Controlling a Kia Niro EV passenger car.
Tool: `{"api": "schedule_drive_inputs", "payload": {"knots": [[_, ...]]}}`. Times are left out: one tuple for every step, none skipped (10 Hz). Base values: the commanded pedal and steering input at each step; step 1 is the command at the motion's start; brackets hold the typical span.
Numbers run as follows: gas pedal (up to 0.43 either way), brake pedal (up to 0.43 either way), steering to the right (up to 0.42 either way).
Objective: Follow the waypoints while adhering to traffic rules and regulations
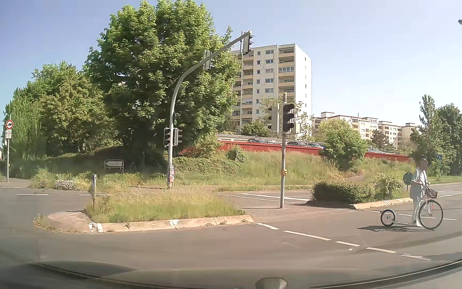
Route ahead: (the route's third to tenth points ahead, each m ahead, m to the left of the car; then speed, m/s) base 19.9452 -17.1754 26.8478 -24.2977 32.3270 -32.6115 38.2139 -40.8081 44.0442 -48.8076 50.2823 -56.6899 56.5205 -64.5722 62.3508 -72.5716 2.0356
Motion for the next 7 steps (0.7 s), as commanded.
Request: {"api": "schedule_drive_inputs", "payload": {"knots": [[0.0,0.195,0.263],[0.0,0.195,0.262],[0.0,0.195,0.262],[0.0,0.195,0.262],[0.0,0.195,0.262],[0.0,0.189,0.262],[0.0,0.189,0.261]]}}
